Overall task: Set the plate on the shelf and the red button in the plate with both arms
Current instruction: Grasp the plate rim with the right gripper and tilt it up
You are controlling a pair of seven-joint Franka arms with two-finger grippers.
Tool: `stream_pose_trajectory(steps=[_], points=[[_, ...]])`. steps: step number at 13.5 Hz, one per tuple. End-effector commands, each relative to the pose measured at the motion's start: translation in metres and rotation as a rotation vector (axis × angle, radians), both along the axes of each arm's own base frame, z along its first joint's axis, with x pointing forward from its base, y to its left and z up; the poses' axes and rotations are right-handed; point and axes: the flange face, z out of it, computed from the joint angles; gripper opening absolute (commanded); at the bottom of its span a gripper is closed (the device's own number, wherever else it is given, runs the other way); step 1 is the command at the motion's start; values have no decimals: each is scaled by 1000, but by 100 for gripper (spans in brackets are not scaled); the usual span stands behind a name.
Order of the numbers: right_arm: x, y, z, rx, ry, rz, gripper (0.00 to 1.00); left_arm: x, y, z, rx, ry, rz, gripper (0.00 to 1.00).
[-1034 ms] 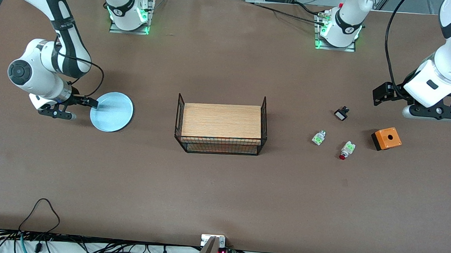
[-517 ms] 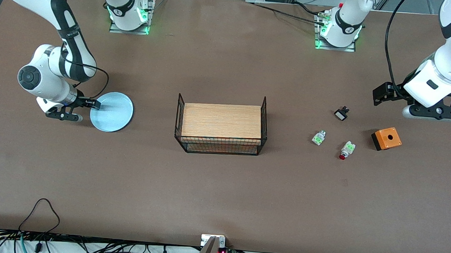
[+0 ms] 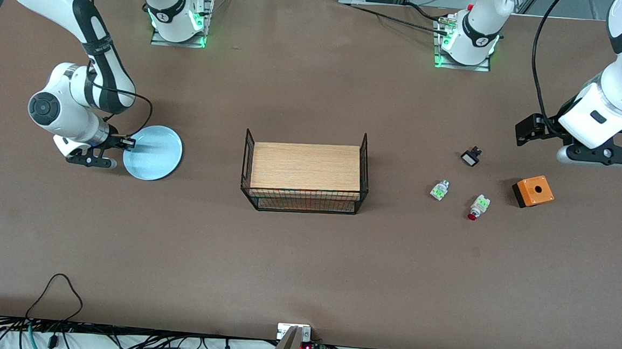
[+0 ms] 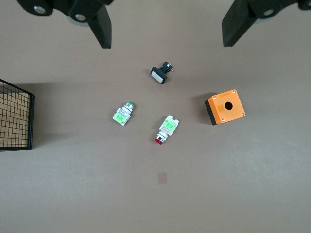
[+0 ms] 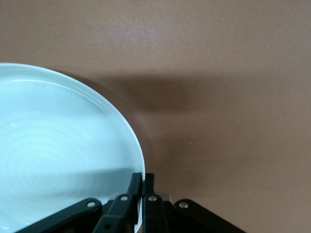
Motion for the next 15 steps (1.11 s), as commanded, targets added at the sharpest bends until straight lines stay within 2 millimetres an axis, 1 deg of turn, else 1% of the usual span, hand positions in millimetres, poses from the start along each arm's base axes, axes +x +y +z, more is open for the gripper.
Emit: stream_pose_trajectory(steps=[1, 3, 4, 6, 8, 11, 12, 13, 14, 15], points=[[1, 12, 1, 11, 6, 21, 0, -1, 6, 8, 22, -7, 3, 100], [5, 20, 24, 34, 31, -9, 0, -1, 8, 7, 23, -3, 9, 100], [7, 21, 44, 45, 41, -42, 0, -1, 8, 7, 22, -3, 7, 100], [15, 32, 90, 77, 50, -80, 0, -1, 8, 7, 22, -3, 7, 100], [20, 38, 135, 104, 64, -144, 0, -2, 8, 6, 23, 5, 9, 100], [28, 50, 213, 166, 85, -205, 0, -3, 9, 6, 24, 8, 8, 100], [30, 54, 236, 199, 98, -245, 0, -4, 9, 2, 25, 29, 24, 100], [32, 66, 257, 228, 109, -278, 0, 0, 13, -10, 22, 54, 22, 100], [34, 85, 279, 232, 113, -287, 0, 9, 16, -24, 28, 84, 7, 100], [34, 103, 297, 222, 125, -320, 0, 12, 18, -36, 26, 106, -32, 100]])
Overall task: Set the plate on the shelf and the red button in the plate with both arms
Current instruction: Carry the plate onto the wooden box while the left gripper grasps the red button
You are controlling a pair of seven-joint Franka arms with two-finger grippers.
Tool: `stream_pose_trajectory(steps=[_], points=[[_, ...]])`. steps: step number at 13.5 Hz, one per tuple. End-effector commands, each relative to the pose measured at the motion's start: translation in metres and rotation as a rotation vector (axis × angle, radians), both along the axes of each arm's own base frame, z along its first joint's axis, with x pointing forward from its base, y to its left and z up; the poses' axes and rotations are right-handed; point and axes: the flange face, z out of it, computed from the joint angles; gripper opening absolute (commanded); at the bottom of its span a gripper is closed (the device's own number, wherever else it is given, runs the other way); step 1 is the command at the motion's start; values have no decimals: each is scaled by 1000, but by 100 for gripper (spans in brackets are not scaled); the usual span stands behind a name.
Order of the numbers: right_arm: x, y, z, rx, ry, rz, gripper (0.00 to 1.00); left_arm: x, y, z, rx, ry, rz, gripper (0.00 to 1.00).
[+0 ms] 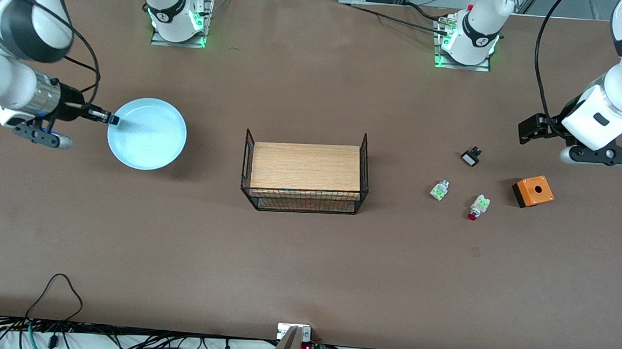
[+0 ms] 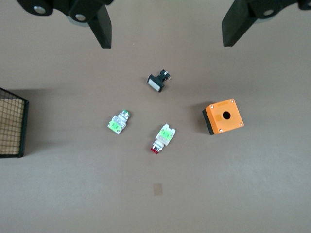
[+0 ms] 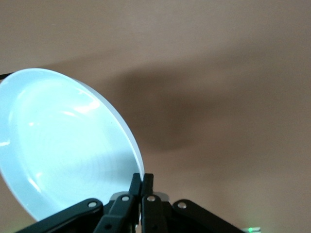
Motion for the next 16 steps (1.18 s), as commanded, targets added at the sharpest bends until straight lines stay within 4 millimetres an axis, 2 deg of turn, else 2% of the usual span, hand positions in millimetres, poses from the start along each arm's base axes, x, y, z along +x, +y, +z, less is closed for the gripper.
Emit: stream_pose_trajectory(steps=[1, 2, 4, 5, 6, 8, 9, 12, 14, 15, 16], points=[[2, 52, 47, -9, 35, -87, 0, 21, 7, -47, 18, 93, -79, 100], [-1, 73, 61, -19, 29, -123, 0, 27, 13, -76, 13, 148, -93, 100], [-9, 128, 81, -51, 31, -225, 0, 42, 25, -122, -16, 207, -199, 100], [-16, 156, 87, -62, 34, -262, 0, 49, 25, -136, -24, 197, -249, 100], [-22, 179, 88, -73, 42, -303, 0, 57, 26, -161, -24, 190, -291, 100], [-32, 218, 93, -46, 49, -401, 0, 63, 26, -200, -45, 184, -393, 100], [-37, 235, 94, -40, 57, -433, 0, 63, 26, -216, -47, 157, -428, 100], [-55, 295, 87, -36, 51, -508, 0, 56, 25, -284, -21, 28, -606, 100], [-64, 324, 76, -39, 48, -533, 0, 49, 30, -323, -23, 1, -611, 100], [-70, 339, 74, -35, 40, -538, 0, 46, 29, -333, -25, -7, -619, 100], [-72, 348, 65, -48, 39, -540, 0, 46, 29, -338, -23, -15, -629, 100]])
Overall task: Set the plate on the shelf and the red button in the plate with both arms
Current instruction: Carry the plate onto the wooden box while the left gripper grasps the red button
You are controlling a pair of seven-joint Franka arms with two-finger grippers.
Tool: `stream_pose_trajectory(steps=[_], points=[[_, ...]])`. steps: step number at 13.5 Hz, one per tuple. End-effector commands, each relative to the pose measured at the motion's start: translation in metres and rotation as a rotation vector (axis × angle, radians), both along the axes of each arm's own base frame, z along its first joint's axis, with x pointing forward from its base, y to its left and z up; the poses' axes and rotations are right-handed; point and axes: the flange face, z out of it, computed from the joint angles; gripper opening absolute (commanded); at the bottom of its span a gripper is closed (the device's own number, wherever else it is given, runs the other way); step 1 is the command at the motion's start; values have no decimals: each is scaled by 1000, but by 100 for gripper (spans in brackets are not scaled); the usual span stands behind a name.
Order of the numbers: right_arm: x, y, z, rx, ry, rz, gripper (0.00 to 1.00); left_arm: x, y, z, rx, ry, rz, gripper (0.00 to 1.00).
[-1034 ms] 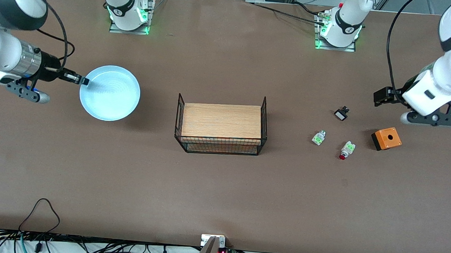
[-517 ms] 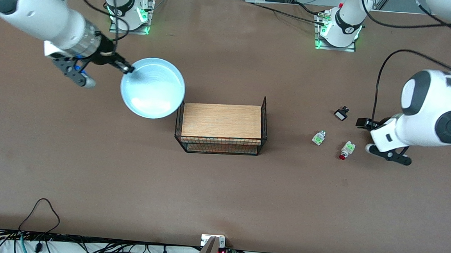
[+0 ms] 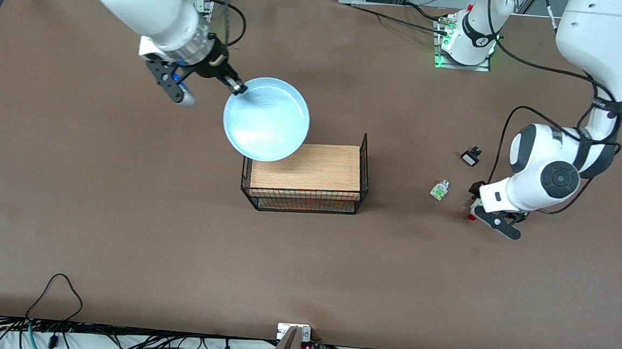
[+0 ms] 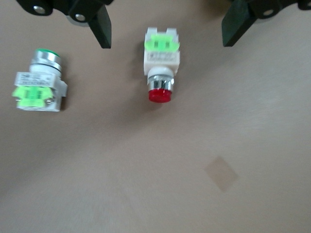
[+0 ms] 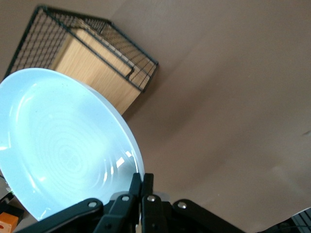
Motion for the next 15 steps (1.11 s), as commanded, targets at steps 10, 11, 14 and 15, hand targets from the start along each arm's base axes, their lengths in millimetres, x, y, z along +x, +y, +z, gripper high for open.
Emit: stream_pose_trajectory(steps=[10, 11, 14, 15], points=[[11, 51, -91, -18, -53, -38, 0, -8, 19, -42, 0, 23, -22, 45], [13, 52, -98, -14, -57, -42, 0, -8, 18, -39, 1, 30, -27, 28], [20, 52, -112, -3, -64, -54, 0, 0, 15, -19, 5, 45, -32, 13], [22, 53, -115, -8, -64, -50, 0, 4, 16, -10, 9, 49, -32, 13]])
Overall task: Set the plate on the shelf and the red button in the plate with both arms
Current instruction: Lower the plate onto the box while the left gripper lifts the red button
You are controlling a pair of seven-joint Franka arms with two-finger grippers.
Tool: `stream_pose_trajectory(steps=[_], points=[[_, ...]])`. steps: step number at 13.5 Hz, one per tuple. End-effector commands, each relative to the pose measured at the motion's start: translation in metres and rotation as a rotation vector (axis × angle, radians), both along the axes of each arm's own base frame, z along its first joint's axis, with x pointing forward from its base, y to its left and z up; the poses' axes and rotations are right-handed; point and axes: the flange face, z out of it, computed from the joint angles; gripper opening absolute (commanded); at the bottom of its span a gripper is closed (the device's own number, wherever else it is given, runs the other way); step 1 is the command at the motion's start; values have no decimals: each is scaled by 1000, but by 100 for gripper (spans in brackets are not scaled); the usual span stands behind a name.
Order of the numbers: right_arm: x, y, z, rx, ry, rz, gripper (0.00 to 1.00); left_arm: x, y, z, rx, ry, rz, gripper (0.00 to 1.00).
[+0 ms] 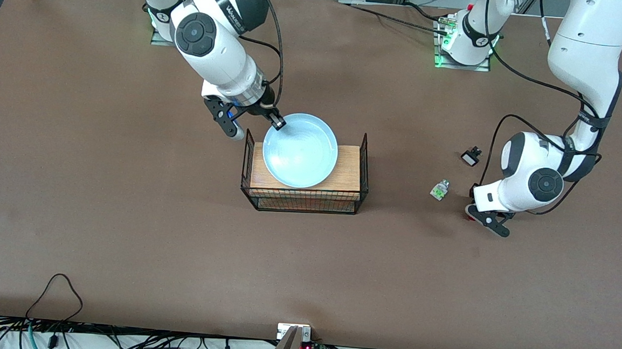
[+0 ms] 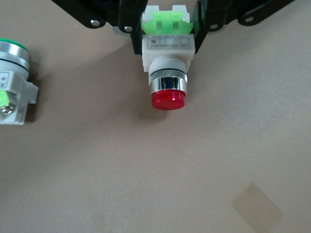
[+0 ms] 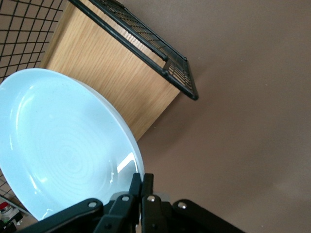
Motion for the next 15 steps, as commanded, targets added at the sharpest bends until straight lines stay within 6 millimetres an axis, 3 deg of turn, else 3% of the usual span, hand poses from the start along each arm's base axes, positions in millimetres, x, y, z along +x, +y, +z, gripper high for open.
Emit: stream_pose_trajectory(steps=[1, 4, 5, 8, 11, 12, 13, 14, 15], points=[[3, 2, -6, -13, -29, -7, 0, 12, 1, 44, 18, 10, -19, 13], [9, 2, -15, -6, -35, -16, 0, 31, -6, 113, 30, 100, 4, 13], [11, 1, -19, -6, -30, -20, 0, 35, -17, 131, 26, 117, -11, 14], [15, 3, -31, 1, -34, -27, 0, 46, -66, 200, -1, 102, -68, 14], [19, 5, -45, 8, -28, -36, 0, 36, -120, 244, -12, 134, -62, 14], [22, 2, -45, 11, -27, -46, 16, 35, -124, 255, -11, 138, -46, 14], [28, -7, -44, 11, -23, -62, 85, 31, -124, 261, -5, 157, -37, 14], [29, -9, -41, 2, -34, -52, 100, 25, -131, 277, -22, 150, -30, 14], [28, -9, -37, 1, -39, -36, 100, 19, -141, 289, -44, 142, -17, 13]])
